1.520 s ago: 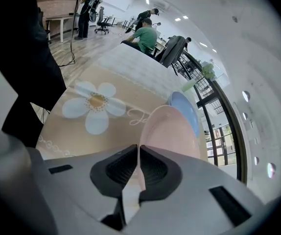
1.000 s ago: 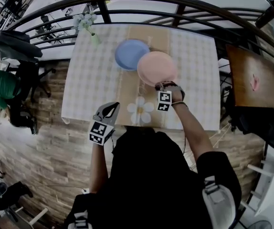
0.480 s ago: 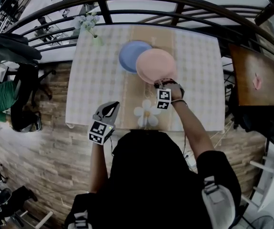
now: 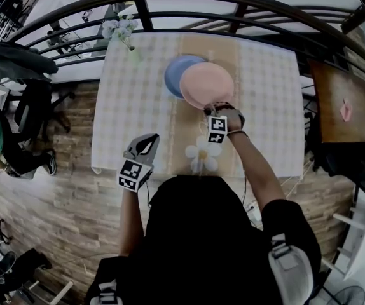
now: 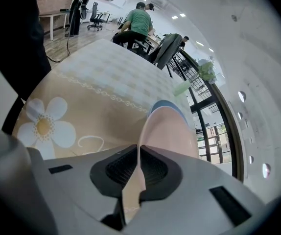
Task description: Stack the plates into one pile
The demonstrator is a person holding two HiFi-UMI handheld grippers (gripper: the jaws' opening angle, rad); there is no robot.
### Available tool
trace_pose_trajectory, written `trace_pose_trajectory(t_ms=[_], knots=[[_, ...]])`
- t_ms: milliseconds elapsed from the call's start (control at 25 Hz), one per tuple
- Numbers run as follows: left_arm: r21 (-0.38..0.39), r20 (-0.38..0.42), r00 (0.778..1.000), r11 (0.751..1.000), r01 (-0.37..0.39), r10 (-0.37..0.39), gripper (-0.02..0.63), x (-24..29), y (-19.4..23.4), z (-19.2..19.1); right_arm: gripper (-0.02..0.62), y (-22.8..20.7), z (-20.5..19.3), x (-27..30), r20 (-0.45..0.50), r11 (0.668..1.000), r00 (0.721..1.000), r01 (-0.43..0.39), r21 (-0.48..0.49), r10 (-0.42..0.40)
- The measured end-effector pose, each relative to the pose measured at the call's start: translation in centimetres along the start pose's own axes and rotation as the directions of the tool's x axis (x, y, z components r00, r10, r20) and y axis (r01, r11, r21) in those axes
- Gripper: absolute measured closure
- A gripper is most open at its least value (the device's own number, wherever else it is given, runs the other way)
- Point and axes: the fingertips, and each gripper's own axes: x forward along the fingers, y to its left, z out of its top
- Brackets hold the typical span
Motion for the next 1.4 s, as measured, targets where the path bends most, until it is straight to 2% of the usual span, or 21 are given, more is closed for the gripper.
trace_pose_trajectory(t_ms=[320, 680, 1040, 1400], knots=[[-0.004, 0.029, 1.0, 1.0, -0.002, 0.003, 0.606, 0.0, 3.1, 0.4, 0.577, -0.7, 1.6, 1.9, -0.011, 1.0, 1.0, -0.003, -0.013, 0.003], [-0.023, 0.012, 1.0, 1.0, 0.001, -0.001, 0.606, 0.0, 5.2, -0.1, 0.574, -1.8, 4.2, 4.2, -0.002, 0.999, 0.999, -0.034, -0.04, 0.034], [-0.047, 0.011, 1.0, 0.999, -0.016, 0.016, 0.606, -0.7, 7.4, -1.0, 0.575, -2.5, 4.9, 6.1, -0.026, 0.999, 0.998, -0.051, -0.017, 0.05], [-0.051, 0.004, 1.0, 0.999, -0.003, 0.003, 0.606, -0.2, 7.9, -1.6, 0.568, -2.8, 4.8, 7.0, -0.036, 1.0, 0.999, -0.003, -0.003, 0.003]])
